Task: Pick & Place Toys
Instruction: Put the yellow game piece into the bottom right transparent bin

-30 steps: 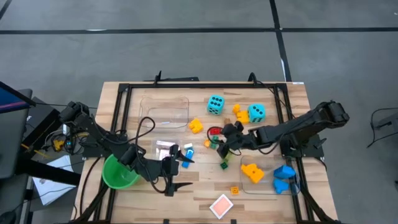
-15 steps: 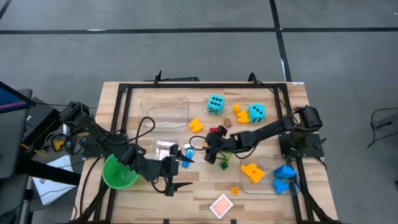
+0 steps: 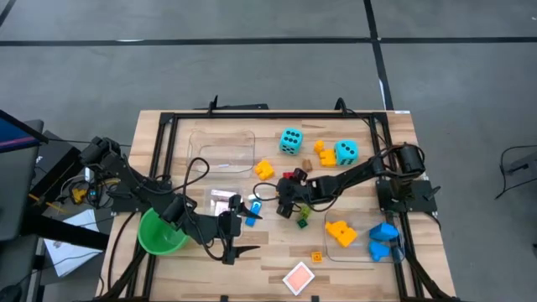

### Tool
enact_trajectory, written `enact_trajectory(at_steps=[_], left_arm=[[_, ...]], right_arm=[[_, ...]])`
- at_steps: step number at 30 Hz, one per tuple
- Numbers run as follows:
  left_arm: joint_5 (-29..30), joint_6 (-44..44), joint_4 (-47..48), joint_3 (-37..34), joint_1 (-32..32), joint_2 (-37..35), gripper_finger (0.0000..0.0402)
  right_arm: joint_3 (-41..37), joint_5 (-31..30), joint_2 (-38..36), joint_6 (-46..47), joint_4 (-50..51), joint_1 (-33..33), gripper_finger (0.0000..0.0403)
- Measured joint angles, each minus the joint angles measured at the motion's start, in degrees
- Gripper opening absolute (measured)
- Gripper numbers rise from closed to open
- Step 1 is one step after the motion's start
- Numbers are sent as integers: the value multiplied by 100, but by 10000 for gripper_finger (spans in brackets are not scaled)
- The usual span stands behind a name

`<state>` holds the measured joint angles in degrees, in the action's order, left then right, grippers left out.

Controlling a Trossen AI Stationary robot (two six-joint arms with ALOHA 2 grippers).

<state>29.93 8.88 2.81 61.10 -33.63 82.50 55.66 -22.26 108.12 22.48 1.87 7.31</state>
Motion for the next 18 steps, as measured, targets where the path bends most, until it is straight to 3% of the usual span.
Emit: enact_trajectory(at_steps=[13, 18], left_arm=[[2, 0, -11, 0, 0, 0, 369], [2, 0, -11, 0, 0, 0, 369]], right_arm=[[0, 17, 0, 0, 125, 2, 223], [0, 41, 0, 0, 125, 2, 206]])
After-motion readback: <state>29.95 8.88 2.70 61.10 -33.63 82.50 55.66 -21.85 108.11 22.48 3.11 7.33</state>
